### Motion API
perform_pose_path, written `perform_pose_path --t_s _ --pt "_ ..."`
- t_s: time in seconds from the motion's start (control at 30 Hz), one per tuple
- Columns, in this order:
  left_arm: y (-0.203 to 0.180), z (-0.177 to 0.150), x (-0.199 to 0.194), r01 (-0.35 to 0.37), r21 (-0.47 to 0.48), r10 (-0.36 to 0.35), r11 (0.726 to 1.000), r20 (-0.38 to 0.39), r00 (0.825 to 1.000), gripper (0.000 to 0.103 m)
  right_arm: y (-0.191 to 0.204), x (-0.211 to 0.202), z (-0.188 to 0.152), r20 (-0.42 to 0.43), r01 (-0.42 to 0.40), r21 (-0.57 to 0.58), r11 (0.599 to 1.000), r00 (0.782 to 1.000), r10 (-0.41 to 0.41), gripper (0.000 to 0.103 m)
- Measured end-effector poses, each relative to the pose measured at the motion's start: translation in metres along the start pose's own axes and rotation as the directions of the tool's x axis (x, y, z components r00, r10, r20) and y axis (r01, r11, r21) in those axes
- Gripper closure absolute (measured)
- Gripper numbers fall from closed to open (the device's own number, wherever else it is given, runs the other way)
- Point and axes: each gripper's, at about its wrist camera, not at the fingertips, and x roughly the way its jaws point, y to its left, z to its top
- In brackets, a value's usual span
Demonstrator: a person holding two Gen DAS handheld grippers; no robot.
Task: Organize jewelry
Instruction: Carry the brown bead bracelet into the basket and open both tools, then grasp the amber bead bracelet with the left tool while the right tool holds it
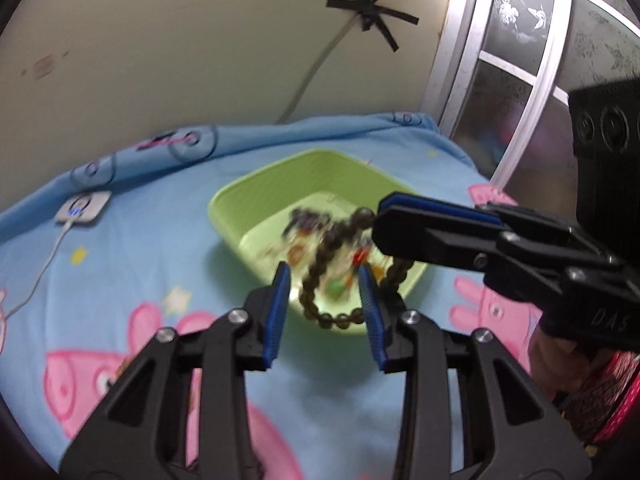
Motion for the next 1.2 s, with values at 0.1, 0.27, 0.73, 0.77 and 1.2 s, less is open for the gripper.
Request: perform_pose_path --t_s 0.1,0.27,0.73,0.77,1.2 --pt "-0.007 0.017 0.027 -0.047 0.014 0.048 0.999 -0.031 0.998 0.070 -0.022 0.002 0.001 0.025 0.063 0.008 0.998 0.998 -0.063 0.103" --pt "0.004 0.021 0.048 -0.100 -0.053 0.095 0.994 -0.089 0.991 0.070 -0.049 -0.003 -0.010 0.085 0.182 0.041 0.983 0.979 -0.184 0.074" --pt "0.070 -0.063 -0.115 -0.349 -0.161 0.369 0.923 0.116 0.922 0.070 -0.048 -0.003 -0.014 0.102 0.076 0.122 0.990 0.991 -0.089 0.068" --pt "0.080 -0.075 -0.127 -0.393 -0.163 0.413 0.905 0.112 0.904 0.070 -0.048 0.001 -0.015 0.088 0.069 0.141 0.988 0.993 -0.082 0.068" --pt "0.144 -0.155 -0.160 -0.414 -0.328 0.439 0.849 0.002 0.899 0.070 0.046 0.046 -0.065 -0.158 -0.032 0.010 0.999 0.987 0.033 0.068"
